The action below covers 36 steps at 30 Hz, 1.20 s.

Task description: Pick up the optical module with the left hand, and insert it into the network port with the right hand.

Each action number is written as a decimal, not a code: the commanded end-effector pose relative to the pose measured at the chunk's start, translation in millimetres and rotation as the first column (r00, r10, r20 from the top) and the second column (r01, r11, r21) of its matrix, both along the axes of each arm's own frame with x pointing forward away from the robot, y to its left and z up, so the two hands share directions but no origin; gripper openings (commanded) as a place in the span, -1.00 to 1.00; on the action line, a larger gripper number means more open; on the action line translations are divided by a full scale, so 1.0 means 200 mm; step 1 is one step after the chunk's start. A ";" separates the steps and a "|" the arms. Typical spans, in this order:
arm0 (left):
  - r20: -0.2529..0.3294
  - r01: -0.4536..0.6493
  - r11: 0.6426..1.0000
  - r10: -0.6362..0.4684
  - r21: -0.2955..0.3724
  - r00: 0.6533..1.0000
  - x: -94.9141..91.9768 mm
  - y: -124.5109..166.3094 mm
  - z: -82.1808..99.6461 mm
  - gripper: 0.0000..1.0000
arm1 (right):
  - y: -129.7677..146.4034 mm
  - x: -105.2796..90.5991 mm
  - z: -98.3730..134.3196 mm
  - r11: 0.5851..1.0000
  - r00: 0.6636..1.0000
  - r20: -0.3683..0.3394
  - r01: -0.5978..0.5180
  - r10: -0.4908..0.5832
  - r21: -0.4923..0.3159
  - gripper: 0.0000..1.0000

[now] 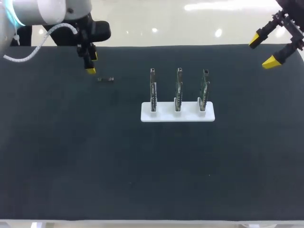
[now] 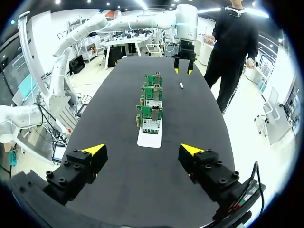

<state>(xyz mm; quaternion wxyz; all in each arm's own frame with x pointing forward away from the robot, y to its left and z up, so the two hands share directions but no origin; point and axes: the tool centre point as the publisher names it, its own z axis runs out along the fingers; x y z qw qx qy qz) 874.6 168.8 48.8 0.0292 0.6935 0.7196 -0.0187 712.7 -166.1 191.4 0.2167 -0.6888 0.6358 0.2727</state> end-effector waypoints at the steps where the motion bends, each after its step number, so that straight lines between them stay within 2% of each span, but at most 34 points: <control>1: -0.055 0.005 1.000 -0.005 0.004 0.998 0.04 -0.01 0.00 1.00 | 0.00 0.00 0.00 1.000 1.000 0.002 0.002 -0.002 0.000 1.00; 5: -0.055 0.005 1.000 -0.005 0.004 0.998 0.04 -0.01 0.00 1.00 | 0.00 0.00 0.00 1.000 1.000 0.002 0.002 -0.002 0.000 1.00; 8: -0.091 0.023 0.999 -0.019 0.033 0.996 0.02 0.04 0.04 1.00 | 0.00 0.00 0.00 1.000 1.000 0.002 0.002 -0.002 0.000 1.00; 10: -0.090 0.027 0.999 -0.024 0.033 0.996 0.01 0.06 0.04 1.00 | 0.00 0.00 0.00 1.000 1.000 0.002 0.002 -0.002 0.000 1.00; 19: -0.081 0.050 0.998 -0.047 0.040 0.996 0.01 0.08 -0.03 1.00 | 0.00 0.00 0.00 1.000 1.000 0.002 0.002 -0.002 0.000 1.00; 36: -0.068 0.017 0.999 -0.014 0.044 0.998 0.06 -0.01 -0.17 1.00 | 0.00 0.00 0.00 1.000 1.000 0.002 0.002 -0.002 0.000 1.00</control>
